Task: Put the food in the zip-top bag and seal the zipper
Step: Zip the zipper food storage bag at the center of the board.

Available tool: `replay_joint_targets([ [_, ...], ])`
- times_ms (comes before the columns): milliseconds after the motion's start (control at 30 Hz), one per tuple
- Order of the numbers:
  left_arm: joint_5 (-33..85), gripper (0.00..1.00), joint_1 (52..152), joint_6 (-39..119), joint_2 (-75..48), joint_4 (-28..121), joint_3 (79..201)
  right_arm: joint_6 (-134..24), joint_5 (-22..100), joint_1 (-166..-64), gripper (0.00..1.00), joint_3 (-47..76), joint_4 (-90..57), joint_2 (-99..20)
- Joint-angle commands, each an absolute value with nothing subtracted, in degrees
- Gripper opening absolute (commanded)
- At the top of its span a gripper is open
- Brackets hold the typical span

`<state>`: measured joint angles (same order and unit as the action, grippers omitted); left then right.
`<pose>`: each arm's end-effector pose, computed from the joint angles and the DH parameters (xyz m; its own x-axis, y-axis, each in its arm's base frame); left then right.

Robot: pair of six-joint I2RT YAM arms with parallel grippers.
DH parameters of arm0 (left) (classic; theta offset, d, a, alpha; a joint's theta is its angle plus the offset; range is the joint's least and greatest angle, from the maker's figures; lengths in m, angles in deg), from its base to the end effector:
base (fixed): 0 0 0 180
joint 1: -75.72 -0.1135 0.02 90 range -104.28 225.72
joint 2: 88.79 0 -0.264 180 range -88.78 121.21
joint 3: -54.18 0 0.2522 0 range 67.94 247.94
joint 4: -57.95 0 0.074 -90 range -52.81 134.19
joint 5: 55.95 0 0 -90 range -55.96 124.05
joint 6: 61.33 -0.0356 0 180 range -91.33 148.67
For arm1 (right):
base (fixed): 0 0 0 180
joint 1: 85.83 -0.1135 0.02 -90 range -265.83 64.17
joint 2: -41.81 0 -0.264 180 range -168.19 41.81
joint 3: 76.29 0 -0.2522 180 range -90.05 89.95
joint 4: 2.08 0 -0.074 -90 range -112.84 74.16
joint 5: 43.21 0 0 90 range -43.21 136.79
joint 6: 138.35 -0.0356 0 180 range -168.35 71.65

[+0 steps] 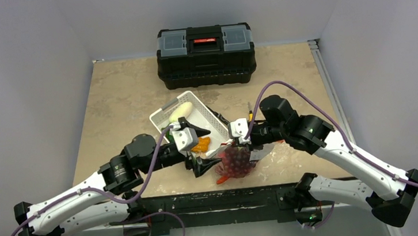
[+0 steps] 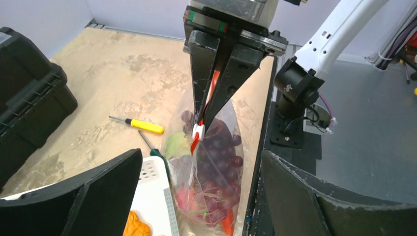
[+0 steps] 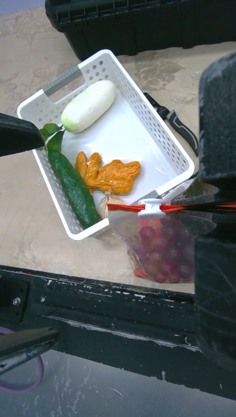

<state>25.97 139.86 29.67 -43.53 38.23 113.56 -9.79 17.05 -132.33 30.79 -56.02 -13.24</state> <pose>0.0773 -0.1709 0.3519 -0.0592 0.0825 -0.9948 0.9511 0.3075 -0.0311 0.1205 0.1526 0.3455 0.2477 -0.5252 -0.8141 -0.9610 -0.0263 -0.2755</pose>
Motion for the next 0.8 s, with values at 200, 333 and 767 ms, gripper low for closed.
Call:
replay_joint_targets([
  [200, 28.5, 0.65, 139.6, 28.9, -36.3, 33.8, 118.7, -9.3, 16.3, -132.5, 0.00, 28.1, -52.1, -13.1],
  [333, 27.9, 0.47, 139.6, 26.9, -33.8, 35.1, 119.5, -9.2, 16.3, -132.5, 0.00, 27.7, -52.4, -13.3],
  [767, 28.6, 0.22, 139.6, 25.6, -30.4, 35.9, 121.3, -8.8, 16.4, -132.5, 0.00, 26.5, -53.5, -14.5],
])
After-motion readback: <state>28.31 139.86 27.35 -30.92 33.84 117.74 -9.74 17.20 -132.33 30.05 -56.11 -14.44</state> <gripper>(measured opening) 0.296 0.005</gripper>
